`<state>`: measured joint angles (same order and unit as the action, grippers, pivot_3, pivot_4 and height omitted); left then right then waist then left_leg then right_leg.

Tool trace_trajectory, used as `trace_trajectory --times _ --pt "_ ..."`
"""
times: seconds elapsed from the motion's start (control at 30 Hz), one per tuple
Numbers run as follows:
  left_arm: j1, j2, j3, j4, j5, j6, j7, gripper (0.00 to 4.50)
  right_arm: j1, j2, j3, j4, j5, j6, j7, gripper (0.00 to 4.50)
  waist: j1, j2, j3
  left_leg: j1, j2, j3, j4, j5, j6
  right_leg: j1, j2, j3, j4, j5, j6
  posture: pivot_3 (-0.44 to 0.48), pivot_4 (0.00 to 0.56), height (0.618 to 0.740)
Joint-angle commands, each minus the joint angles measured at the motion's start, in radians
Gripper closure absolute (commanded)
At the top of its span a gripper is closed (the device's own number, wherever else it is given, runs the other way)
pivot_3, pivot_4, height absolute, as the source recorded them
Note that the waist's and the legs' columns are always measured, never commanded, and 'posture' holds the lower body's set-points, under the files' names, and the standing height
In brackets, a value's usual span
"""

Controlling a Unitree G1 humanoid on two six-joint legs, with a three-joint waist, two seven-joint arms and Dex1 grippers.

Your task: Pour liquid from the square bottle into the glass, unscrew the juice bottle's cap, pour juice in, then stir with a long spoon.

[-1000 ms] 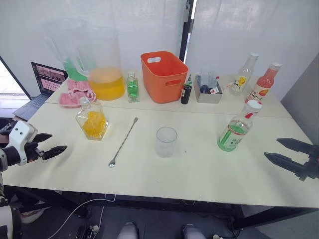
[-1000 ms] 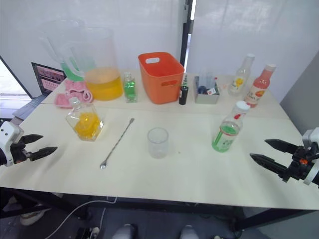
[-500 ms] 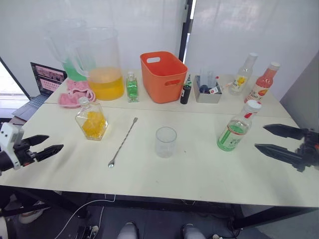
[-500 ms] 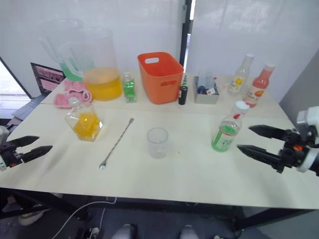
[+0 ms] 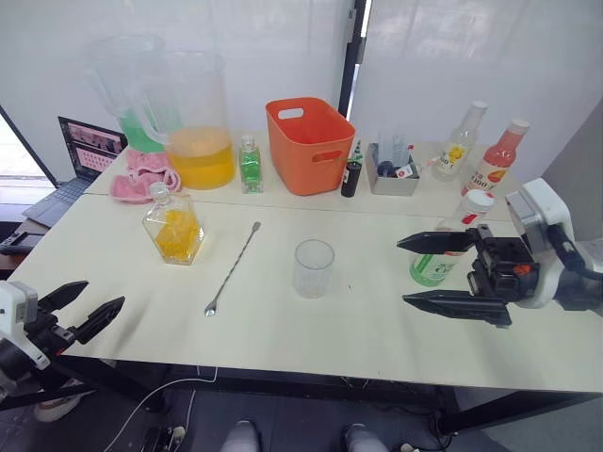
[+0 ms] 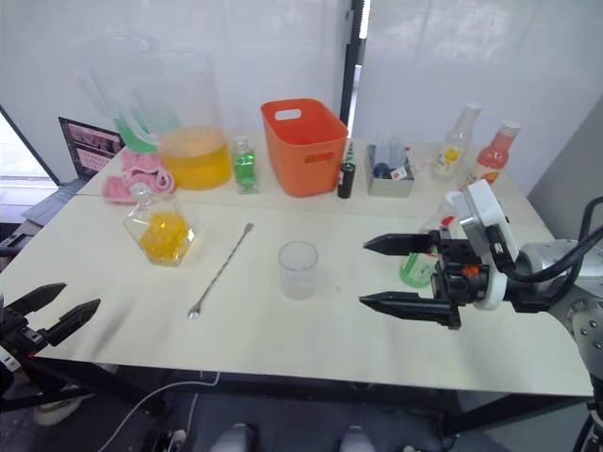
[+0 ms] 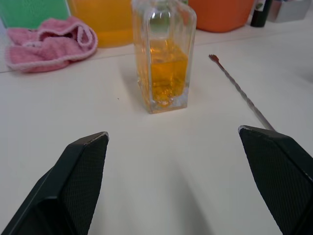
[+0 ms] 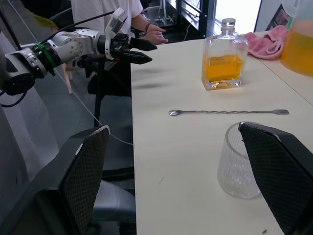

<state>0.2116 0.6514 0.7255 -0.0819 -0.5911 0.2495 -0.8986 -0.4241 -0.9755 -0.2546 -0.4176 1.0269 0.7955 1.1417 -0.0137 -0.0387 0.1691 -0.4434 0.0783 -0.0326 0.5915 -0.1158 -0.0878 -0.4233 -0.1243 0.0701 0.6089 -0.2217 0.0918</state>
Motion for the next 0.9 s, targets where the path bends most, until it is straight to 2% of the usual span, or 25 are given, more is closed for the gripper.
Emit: trace_trajectory --times 0.03,0.17,0.27,0.33,0.57,0.9 --pt "0.04 -0.058 0.026 -0.169 -0.022 0.023 0.13 0.0 -0.042 0.017 0.036 0.03 -0.036 -0.04 0.028 0.02 0.002 -0.001 0.0 0.0 0.0 0.0 0.0 0.0 0.0 0.0 0.0 0.0 0.0 0.0 0.0 0.0 0.15 0.74" --pt "0.033 -0.159 -0.036 -0.308 0.028 0.043 0.315 0.0 -0.074 0.045 0.086 0.07 -0.082 -0.069 0.062 0.02 0.003 -0.001 0.0 0.0 0.0 0.0 0.001 0.0 0.0 0.001 0.0 0.0 0.0 0.0 0.0 0.0 0.15 0.74" --pt "-0.029 -0.211 -0.101 -0.34 0.096 0.061 0.457 0.0 -0.091 0.057 0.107 0.083 -0.106 -0.08 0.074 0.02 0.004 -0.001 0.0 0.0 0.0 0.0 0.002 0.0 0.0 0.002 0.0 0.0 0.002 0.0 0.0 0.0 0.15 0.74" --pt "-0.056 -0.225 -0.129 -0.343 0.115 0.065 0.499 0.0 -0.097 0.063 0.11 0.084 -0.111 -0.081 0.074 0.02 0.003 -0.001 0.0 0.0 0.0 0.0 0.002 0.0 0.0 0.002 0.001 0.0 0.002 0.0 0.001 0.0 0.15 0.74" --pt "-0.175 -0.214 -0.217 -0.251 0.163 0.087 0.563 0.0 -0.093 0.054 0.096 0.059 -0.112 -0.073 0.058 0.02 0.001 -0.001 0.0 0.0 0.0 0.0 0.002 0.0 0.0 0.001 0.001 0.0 0.002 0.0 0.001 0.0 0.15 0.74" --pt "-0.414 -0.226 -0.324 0.019 0.249 -0.016 0.59 0.0 -0.035 0.04 0.037 -0.014 -0.078 -0.048 -0.01 0.02 0.009 -0.002 0.0 -0.001 -0.001 0.0 0.002 0.0 0.0 0.002 0.001 0.0 0.002 0.001 0.001 0.0 0.15 0.74"
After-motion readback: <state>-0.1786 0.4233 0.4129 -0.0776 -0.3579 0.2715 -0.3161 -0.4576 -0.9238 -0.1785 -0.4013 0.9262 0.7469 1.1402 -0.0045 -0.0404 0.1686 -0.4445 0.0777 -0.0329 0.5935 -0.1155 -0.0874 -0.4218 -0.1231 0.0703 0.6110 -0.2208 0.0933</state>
